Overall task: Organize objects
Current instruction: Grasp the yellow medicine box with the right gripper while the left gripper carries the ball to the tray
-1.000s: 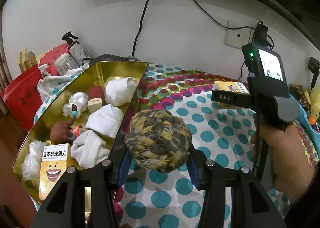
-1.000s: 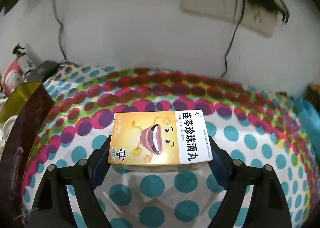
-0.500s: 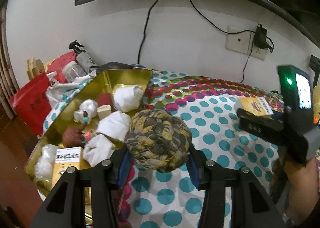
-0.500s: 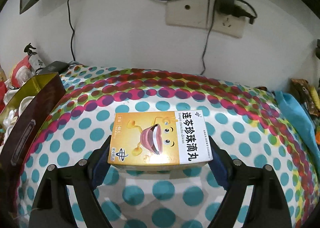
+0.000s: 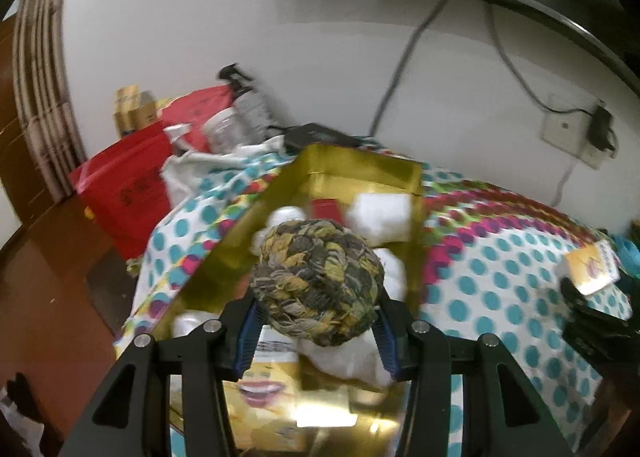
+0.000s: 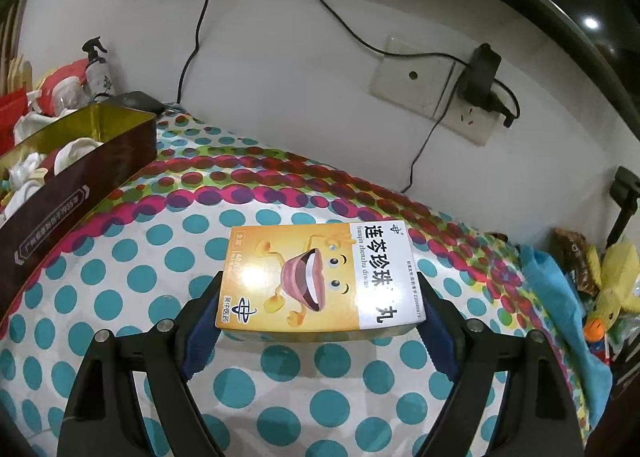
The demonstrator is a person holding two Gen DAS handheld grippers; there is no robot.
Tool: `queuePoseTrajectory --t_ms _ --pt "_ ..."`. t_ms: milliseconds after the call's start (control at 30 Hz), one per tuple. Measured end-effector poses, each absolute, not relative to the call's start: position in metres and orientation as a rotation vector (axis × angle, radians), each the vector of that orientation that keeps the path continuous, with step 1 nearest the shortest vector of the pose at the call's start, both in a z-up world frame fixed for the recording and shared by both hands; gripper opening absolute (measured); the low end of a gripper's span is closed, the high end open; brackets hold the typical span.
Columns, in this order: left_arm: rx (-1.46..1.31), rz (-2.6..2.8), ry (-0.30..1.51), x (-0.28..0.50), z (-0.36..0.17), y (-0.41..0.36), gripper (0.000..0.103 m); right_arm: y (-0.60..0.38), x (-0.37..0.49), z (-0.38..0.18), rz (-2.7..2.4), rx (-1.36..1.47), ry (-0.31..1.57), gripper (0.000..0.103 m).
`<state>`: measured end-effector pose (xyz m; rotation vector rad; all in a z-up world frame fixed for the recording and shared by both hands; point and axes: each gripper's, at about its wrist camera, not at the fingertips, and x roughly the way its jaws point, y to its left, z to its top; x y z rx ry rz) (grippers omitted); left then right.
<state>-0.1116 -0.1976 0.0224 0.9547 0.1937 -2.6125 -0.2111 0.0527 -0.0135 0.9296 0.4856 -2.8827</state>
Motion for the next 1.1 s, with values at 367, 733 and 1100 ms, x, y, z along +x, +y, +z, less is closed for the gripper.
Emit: queuePoseTrajectory --t_ms 367,733,1100 --pt "0.973 -2.548 0.204 -0.112 0.011 -0.224 0.049 0.053 -0.213 -0.017 -2.881 0.962 0.485 0.085" --pt "0.984 -2.541 0.210 -0.113 0.007 -0.231 0.050 0.052 -0.213 -0.017 -2.875 0.960 0.477 0.085" --pt "0.903 -2.564 0.136 -0.111 0.019 -0.223 0.084 0.052 -0.212 -0.017 -2.872 0.961 0.481 0.085"
